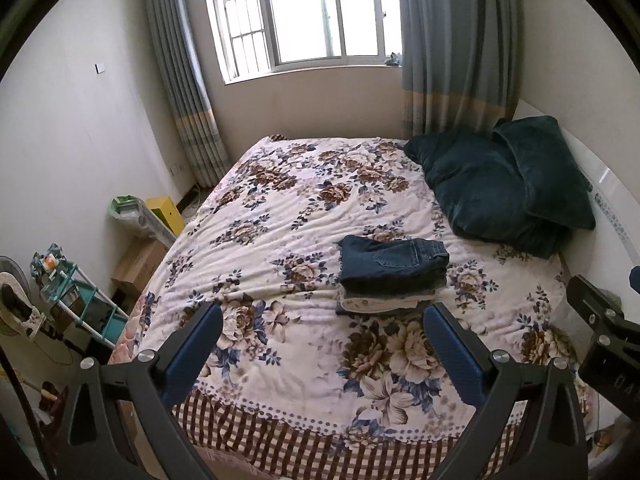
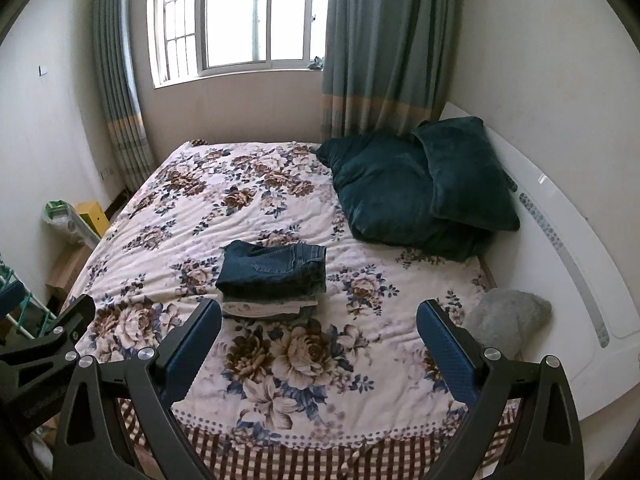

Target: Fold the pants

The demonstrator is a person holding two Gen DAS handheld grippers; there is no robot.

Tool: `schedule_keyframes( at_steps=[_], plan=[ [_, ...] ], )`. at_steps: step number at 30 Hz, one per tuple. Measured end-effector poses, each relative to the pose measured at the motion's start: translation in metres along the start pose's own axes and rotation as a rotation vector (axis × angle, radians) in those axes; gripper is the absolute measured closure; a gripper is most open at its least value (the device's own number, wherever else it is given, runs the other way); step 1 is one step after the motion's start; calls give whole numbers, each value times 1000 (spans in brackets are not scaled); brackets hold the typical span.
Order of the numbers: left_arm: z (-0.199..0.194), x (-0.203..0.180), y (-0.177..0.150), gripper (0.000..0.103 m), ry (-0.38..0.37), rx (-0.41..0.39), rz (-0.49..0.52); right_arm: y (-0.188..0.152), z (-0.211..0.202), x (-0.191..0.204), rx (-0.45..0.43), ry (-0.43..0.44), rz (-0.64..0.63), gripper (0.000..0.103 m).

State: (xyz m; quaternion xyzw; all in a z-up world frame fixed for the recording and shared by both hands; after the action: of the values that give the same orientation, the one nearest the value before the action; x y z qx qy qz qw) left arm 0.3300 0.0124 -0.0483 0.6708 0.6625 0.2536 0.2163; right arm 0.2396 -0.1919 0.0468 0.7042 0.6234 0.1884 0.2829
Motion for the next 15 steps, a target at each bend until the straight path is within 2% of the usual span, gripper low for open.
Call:
schedule_keyframes(
  at_steps=[15],
  plan=[
    [7,3,2,0,5,7,-9,-3,12,7,8,2,-1,3]
  ],
)
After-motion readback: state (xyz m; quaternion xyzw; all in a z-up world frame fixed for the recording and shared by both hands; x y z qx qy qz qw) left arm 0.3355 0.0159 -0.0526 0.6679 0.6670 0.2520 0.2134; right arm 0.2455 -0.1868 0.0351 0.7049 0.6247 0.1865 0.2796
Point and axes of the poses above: each gripper's, at about its wrist camera, not at the fingertips, and z roughly the way its jaws point, x to its left, y to its top, the point moved 1 cm from there along z, roughly the way its jaws point, and after that the axes turned 7 degrees about x, right-handed, at the moved point
